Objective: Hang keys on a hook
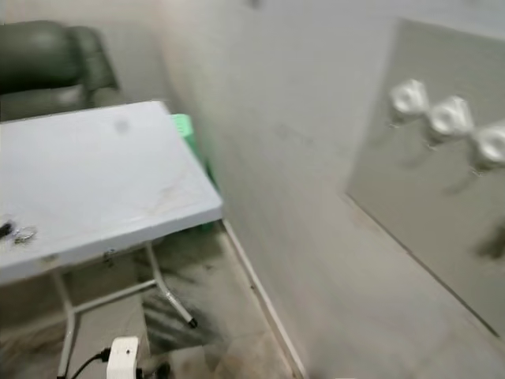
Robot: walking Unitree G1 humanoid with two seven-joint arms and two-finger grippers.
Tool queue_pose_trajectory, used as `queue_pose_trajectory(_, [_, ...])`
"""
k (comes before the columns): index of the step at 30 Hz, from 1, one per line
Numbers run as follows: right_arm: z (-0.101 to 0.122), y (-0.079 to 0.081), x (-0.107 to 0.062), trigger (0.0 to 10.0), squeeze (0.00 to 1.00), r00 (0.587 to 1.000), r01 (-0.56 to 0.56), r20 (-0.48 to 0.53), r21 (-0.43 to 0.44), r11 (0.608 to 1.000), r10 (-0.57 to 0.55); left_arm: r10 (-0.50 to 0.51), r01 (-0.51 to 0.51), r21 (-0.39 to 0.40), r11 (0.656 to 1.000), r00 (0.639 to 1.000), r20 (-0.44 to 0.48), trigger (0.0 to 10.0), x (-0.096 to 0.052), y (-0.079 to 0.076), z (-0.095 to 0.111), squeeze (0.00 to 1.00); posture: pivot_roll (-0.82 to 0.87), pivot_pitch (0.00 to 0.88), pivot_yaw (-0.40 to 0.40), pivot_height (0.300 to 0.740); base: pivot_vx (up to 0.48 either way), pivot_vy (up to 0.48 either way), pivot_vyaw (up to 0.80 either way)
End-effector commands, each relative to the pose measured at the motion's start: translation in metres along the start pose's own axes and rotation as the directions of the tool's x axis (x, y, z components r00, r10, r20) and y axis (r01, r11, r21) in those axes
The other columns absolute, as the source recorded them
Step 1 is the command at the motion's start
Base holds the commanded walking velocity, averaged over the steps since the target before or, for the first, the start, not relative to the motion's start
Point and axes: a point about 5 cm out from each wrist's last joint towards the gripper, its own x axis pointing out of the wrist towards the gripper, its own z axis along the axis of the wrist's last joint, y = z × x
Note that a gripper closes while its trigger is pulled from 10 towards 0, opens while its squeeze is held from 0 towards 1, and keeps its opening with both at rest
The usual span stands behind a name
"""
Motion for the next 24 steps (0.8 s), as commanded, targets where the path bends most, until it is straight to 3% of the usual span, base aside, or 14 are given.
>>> queue_pose_trajectory(1, [-0.0028, -0.0001, -0.0009, 10.0, 0.00, 1.000, -0.001, -0.004, 0.006, 1.000, 0.001, 0.002, -0.002, -0.006, 1.000, 1.000, 0.011, 10.0, 0.0017, -0.0011, 0.0053, 0.00, -0.01, 0.000, -0.041, 0.740, 0.000, 0.000, 0.80])
queue_pose_trajectory(21, [-0.0020, -0.0024, -0.0009, 10.0, 0.00, 1.000, 0.004, -0.004, 0.013, 1.000, -0.004, 0.006, -0.005, -0.026, 1.000, 1.000, 0.009, 10.0, 0.0020, -0.0039, 0.0041, 0.00, -0.01, 0.000, -0.046, 0.740, 0.000, 0.000, 0.80])
queue_pose_trajectory(24, [-0.0015, -0.0030, -0.0008, 10.0, 0.00, 1.000, 0.011, -0.002, 0.038, 0.999, -0.011, 0.005, -0.005, -0.034, 0.999, 1.000, 0.008, 10.0, 0.0020, -0.0040, 0.0036, 0.00, -0.01, 0.000, -0.046, 0.740, 0.000, 0.000, 0.00])
